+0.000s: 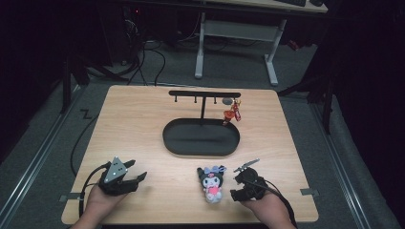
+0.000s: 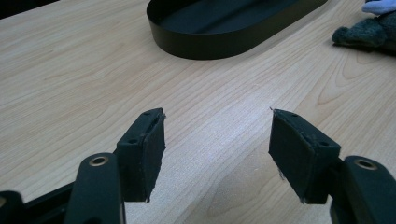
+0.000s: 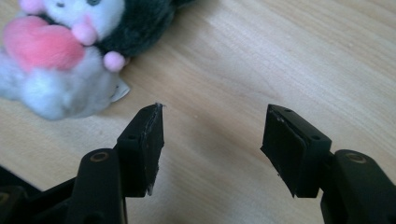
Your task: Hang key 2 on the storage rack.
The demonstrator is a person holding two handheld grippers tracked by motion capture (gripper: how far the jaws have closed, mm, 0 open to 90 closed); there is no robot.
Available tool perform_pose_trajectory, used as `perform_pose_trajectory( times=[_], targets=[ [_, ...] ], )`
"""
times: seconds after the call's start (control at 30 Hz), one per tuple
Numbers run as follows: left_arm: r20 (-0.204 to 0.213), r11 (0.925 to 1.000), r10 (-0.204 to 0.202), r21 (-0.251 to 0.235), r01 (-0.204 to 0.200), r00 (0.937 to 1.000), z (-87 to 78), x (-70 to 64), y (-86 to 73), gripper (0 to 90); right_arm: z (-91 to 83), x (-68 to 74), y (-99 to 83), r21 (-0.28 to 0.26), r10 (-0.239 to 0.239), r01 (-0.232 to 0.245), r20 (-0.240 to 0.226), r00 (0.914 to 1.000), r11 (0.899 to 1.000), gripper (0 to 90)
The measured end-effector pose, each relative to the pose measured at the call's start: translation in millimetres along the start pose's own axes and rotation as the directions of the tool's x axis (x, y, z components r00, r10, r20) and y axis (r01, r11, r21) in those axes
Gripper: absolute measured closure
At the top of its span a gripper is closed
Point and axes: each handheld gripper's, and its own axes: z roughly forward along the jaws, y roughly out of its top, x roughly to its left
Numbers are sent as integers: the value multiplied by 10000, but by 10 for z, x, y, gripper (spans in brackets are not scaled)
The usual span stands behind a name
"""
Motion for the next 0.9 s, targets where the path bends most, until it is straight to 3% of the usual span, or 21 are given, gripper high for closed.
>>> perform_pose_trajectory(
  times=[0.23,0.53,0.9],
  targets=[
    [83,10000,40,4,-40,10000,13,0,9,361,-90,112,146,426,-192,197,-113,9998,9989,368],
    [98,9999,138,-30,-138,9999,11,-4,15,361,-201,342,351,393,-430,449,-480,9979,9982,307],
    [106,9999,143,-28,-143,9998,-12,9,8,361,-33,522,444,802,-63,143,-991,9951,9967,175]
  ],
)
